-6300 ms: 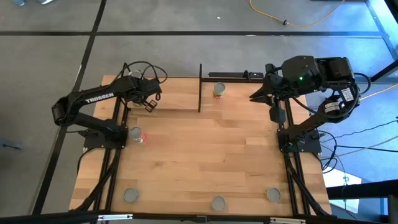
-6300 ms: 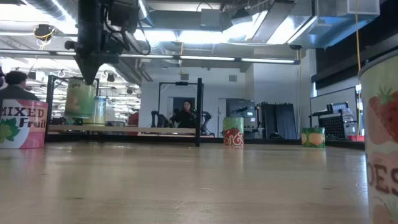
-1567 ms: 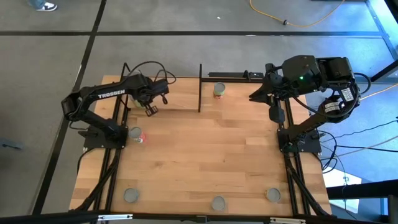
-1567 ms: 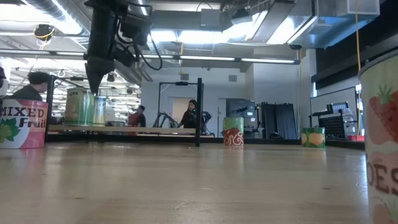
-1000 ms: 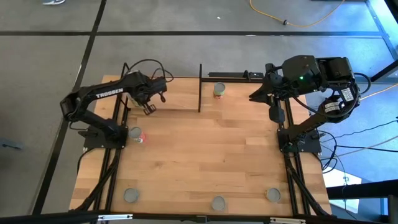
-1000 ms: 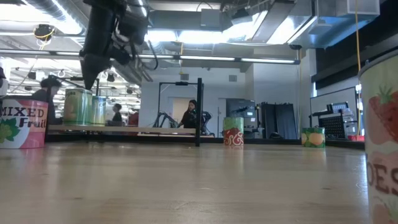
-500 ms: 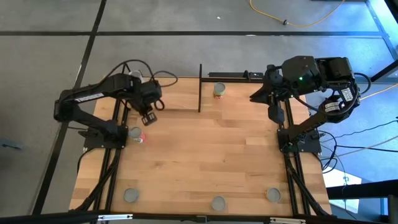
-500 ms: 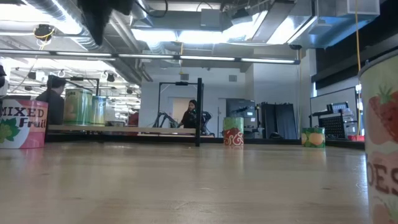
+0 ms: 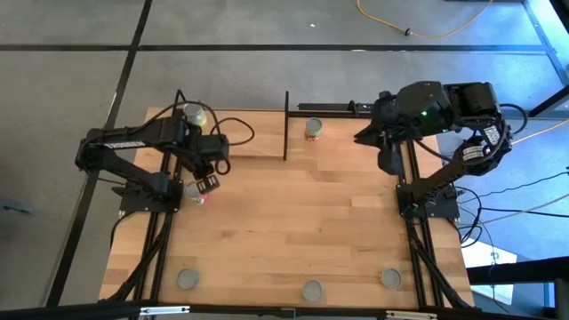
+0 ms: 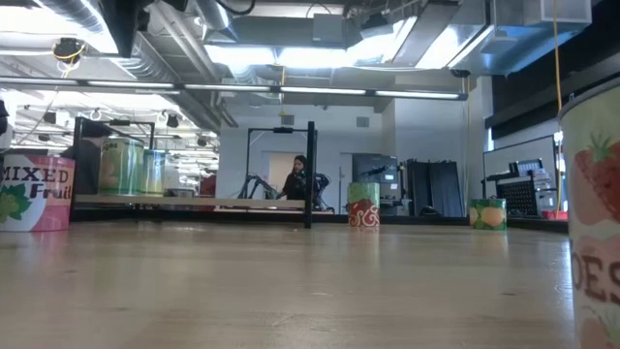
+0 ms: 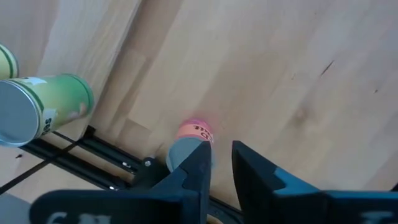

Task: Pick and place cans onto a shelf
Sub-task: Put the canned mixed fruits on the shelf

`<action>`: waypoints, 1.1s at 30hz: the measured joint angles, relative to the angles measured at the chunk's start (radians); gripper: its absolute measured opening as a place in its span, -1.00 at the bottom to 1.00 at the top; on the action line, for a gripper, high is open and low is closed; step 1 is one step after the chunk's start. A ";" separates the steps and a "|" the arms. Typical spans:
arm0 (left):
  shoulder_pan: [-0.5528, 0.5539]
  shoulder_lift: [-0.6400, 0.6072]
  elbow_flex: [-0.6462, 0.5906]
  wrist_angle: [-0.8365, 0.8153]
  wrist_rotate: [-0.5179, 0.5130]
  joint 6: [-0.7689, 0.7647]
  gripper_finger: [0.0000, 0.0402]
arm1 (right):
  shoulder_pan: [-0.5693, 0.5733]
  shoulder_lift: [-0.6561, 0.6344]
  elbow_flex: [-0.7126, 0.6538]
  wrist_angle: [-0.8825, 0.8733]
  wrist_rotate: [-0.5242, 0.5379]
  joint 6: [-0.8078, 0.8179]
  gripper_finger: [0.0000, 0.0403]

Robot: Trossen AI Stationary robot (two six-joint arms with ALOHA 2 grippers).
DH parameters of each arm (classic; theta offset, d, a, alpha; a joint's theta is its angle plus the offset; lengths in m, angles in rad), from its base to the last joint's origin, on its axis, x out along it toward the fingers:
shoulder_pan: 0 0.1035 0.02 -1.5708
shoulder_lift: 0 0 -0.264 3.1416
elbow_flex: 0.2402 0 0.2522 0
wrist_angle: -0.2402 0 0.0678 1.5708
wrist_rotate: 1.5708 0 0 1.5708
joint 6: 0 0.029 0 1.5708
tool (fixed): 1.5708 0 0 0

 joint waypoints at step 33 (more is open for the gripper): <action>-0.201 -0.091 -0.511 0.199 0.050 -0.521 -0.70 | 0.000 0.134 -0.001 0.000 0.001 0.050 -0.64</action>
